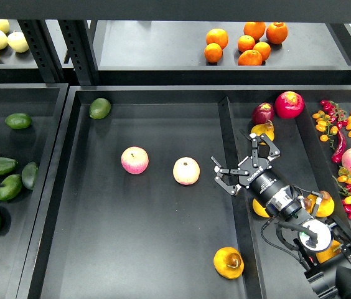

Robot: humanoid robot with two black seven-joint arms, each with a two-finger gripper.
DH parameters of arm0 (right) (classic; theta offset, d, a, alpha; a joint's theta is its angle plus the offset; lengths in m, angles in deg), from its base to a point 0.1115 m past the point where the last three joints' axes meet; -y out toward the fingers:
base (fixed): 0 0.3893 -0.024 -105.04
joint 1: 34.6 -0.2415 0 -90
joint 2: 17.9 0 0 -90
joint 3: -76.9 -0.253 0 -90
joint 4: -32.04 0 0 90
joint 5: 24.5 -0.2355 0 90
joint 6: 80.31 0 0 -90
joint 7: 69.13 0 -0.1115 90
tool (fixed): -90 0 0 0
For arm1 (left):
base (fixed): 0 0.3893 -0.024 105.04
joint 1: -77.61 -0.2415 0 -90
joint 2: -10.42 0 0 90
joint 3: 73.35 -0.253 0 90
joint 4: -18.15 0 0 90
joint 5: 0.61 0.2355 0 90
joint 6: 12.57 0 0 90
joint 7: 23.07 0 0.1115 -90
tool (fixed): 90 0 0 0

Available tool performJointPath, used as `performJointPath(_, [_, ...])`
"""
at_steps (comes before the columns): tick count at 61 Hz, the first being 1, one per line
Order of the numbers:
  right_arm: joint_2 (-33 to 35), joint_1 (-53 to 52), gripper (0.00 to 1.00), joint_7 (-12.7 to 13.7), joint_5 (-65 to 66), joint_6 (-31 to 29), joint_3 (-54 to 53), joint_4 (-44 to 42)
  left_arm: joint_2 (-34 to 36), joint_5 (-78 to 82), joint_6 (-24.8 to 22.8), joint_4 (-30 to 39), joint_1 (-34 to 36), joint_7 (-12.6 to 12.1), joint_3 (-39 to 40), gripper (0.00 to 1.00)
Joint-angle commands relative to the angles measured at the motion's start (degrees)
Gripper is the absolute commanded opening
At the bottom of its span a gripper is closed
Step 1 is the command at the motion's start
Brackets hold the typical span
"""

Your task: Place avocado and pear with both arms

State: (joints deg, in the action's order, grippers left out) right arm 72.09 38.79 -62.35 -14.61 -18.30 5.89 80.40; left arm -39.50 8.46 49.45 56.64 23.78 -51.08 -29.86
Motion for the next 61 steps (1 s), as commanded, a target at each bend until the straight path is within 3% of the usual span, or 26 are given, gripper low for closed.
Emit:
performJointPath(1, [0.00,-0.01,0.99,-0.01,0.05,0.00,-0.01,-0.02,-3.34,-1.95,-0.02,0.71,-0.04,0.01,5.28,0.82])
performJointPath(15, [0.00,-0.01,0.99,-0.10,-0.04,0.00,-0.19,-0.02,-10.63,-8.55,-0.02,7.83,-0.31,0.01,16.44,0.82])
performJointPath(30, [0.00,-0.01,0.99,-0.10,-0.04,0.00,-0.19,-0.02,-20.73,-8.99,-0.02,18.46,-6.02,0.01,29.09,0.83])
performJointPath(61, [0.00,-0.01,0.99,0.34,0.05,0.00,-0.80,-0.19,-33.04,-8.99,-0.02,22.42,-9.80,0.01,33.49,0.84])
